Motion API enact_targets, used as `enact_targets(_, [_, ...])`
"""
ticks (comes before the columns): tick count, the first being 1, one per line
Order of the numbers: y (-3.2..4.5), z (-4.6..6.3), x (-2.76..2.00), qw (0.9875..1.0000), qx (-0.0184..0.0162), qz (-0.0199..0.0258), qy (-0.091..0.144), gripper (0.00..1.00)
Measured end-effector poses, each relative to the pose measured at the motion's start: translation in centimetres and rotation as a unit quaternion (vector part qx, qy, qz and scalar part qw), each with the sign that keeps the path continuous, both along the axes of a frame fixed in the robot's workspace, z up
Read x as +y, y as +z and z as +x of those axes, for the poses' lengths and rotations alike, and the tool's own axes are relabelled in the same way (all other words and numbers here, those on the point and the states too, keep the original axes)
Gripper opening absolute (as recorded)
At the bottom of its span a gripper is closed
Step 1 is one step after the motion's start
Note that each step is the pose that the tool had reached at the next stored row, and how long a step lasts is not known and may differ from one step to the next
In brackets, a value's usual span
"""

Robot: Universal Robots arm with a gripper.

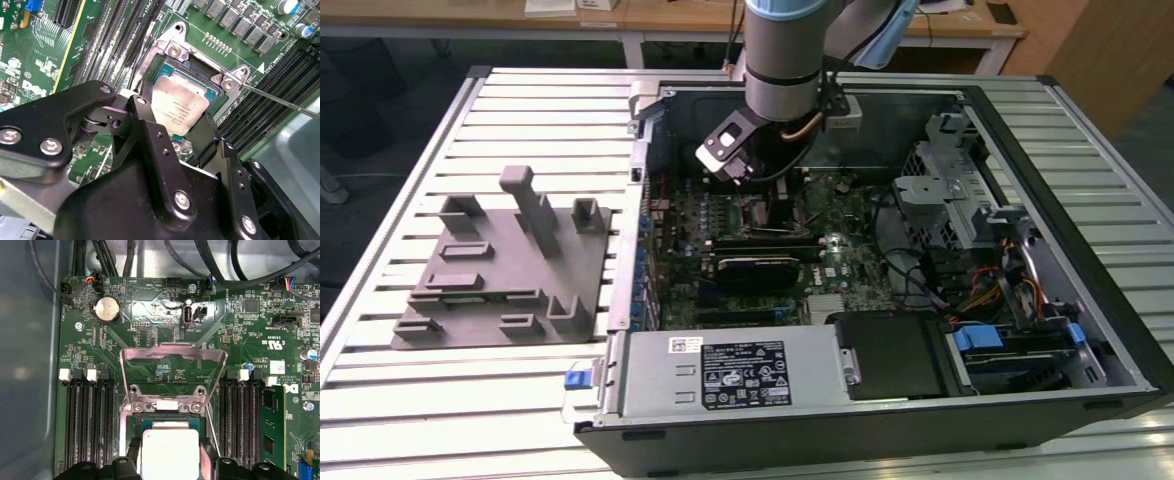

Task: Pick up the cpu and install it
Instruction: 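Place the cpu into insertion slot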

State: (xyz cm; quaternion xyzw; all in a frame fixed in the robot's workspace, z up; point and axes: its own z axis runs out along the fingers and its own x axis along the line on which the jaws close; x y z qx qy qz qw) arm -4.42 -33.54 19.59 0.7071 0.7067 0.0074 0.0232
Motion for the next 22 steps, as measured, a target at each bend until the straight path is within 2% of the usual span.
enact_targets(22, [-0.39, -0.01, 0.02, 1.0, 0.0, 0.0007, 0.0, 0.54])
